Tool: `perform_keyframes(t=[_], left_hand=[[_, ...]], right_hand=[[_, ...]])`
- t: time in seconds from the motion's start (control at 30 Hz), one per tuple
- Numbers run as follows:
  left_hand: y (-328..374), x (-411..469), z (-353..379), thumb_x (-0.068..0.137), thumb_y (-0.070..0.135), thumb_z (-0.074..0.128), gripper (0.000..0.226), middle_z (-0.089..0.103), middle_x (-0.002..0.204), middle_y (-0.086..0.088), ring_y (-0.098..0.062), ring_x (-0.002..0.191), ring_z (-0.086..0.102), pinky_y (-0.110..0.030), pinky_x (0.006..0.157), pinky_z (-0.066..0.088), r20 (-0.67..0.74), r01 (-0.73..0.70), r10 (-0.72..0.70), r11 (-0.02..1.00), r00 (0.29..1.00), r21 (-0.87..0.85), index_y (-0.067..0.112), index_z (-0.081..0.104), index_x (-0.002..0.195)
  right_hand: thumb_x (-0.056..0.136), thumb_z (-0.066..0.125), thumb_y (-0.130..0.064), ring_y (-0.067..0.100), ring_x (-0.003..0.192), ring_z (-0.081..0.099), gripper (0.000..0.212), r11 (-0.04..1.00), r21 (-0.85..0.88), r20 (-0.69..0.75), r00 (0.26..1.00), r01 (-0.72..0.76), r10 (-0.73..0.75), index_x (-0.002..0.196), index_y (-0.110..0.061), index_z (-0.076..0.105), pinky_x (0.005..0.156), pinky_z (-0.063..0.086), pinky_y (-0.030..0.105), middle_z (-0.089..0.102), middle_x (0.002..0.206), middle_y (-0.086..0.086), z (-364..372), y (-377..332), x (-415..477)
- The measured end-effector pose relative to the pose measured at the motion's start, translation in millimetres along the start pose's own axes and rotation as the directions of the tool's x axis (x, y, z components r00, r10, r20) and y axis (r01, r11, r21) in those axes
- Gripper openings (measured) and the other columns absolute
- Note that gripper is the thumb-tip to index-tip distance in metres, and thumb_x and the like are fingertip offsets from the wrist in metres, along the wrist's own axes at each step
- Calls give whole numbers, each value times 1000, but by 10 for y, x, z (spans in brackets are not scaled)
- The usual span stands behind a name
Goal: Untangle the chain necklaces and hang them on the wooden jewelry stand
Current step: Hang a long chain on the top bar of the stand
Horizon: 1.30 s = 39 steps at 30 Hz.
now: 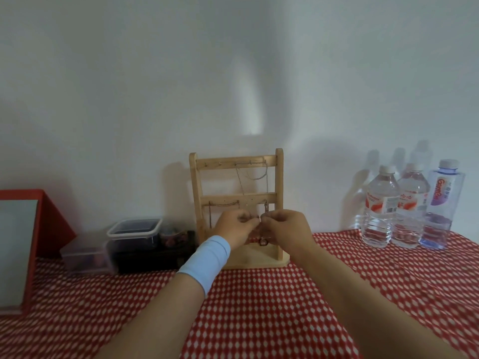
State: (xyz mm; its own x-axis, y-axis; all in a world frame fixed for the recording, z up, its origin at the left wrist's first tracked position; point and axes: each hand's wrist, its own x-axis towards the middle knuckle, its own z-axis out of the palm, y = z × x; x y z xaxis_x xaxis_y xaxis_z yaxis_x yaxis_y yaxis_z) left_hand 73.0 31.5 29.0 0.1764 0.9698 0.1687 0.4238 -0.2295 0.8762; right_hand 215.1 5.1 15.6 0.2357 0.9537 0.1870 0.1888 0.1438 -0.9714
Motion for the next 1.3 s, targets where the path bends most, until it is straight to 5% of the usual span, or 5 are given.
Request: perform_keyframes(t=[0.27, 0.43, 0.53, 0.87, 1.3], left_hand=[[-239, -138, 53, 97, 20, 56, 24, 71, 111, -5, -13, 94, 69, -33, 83, 60, 85, 63, -63, 998, 994, 3, 13, 67, 117], [-315, -241, -179, 97, 23, 55, 26, 70, 107, 2, -9, 92, 70, -36, 87, 58, 82, 59, -64, 996, 995, 66, 18, 65, 120], [-407, -362, -425, 97, 21, 53, 23, 71, 107, 1, -11, 90, 71, -34, 84, 59, 73, 47, -54, 994, 996, 94, 16, 69, 114], [-933, -704, -924, 92, 22, 60, 19, 71, 109, 4, -15, 102, 65, -31, 95, 49, 82, 58, -108, 881, 991, 469, 26, 73, 105], [-1177, -804, -1051, 100, 8, 43, 36, 59, 133, 1, -14, 120, 55, -23, 103, 40, 138, -26, -64, 825, 988, 565, 22, 65, 124]], right_hand=[[95, 69, -14, 19, 83, 77, 12, 993, -107, -10, 999, -39, 38, 89, -18, 80, 73, 64, 33, 79, 85, 3, 98, 212, -41], [96, 69, -18, 20, 98, 72, 22, 922, -386, -2, 1000, -28, 29, 116, -12, 76, 91, 60, 40, 77, 108, 7, 65, 121, -92], [98, 64, -12, 23, 84, 75, 13, 862, -503, 58, 993, -60, 103, 106, -10, 75, 76, 65, 40, 76, 97, 10, 92, -20, -206], [98, 65, -22, 4, 94, 63, 18, 629, -619, 608, 794, 470, 5, 109, -30, 77, 87, 54, 21, 72, 113, -8, 1029, -22, -581], [89, 70, -25, 13, 91, 62, 23, 281, -794, 600, 767, 538, 227, 111, -22, 73, 78, 52, 22, 67, 99, -6, 896, 88, -406]])
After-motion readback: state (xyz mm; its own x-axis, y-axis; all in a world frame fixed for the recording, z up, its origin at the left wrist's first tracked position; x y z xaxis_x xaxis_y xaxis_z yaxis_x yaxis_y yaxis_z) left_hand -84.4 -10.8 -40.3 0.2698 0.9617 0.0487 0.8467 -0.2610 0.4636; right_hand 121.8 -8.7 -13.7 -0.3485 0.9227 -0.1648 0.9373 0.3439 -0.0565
